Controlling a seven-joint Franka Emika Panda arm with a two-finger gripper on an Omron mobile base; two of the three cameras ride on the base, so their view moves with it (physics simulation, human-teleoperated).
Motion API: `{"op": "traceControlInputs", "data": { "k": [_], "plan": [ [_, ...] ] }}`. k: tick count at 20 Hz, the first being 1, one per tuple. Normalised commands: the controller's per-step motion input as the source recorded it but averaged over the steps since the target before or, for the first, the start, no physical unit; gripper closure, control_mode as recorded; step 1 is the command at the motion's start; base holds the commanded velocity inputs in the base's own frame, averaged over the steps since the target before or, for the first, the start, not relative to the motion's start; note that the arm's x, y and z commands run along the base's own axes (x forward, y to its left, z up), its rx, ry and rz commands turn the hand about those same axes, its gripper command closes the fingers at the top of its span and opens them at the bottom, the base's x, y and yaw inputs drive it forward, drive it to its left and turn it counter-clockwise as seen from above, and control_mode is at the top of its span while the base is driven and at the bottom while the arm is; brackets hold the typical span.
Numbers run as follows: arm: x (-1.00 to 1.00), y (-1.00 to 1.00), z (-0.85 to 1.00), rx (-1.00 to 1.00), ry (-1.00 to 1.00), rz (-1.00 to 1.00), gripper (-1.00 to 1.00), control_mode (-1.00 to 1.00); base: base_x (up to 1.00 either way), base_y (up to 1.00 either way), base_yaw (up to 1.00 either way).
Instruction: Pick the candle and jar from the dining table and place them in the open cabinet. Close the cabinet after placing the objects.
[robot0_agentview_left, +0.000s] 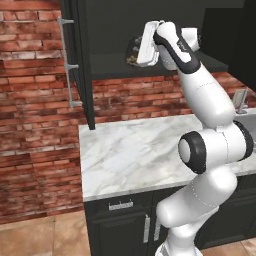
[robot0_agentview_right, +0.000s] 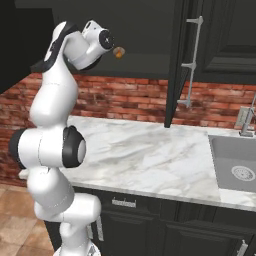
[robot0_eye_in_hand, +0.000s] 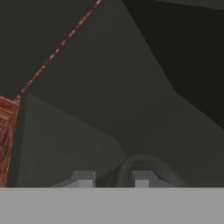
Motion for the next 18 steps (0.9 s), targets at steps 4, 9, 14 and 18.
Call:
{"op": "traceControlInputs", "data": {
  "k": [4, 9, 14, 18],
  "plan": [
    [0.55, 0.09, -0.45, 0.0, 0.03, 0.0, 1.0, -1.0, 0.0, 0.0, 0.0],
    [0.54, 0.06, -0.39, 0.0, 0.01, 0.0, 1.0, -1.0, 0.0, 0.0, 0.0],
    [0.51, 0.08, -0.37, 0.0, 0.0, 0.0, -1.0, -1.0, 0.0, 0.0, 0.0],
    [0.46, 0.14, -0.37, 0.0, 0.01, 0.0, -1.0, -1.0, 0.0, 0.0, 0.0]
  ]
}}
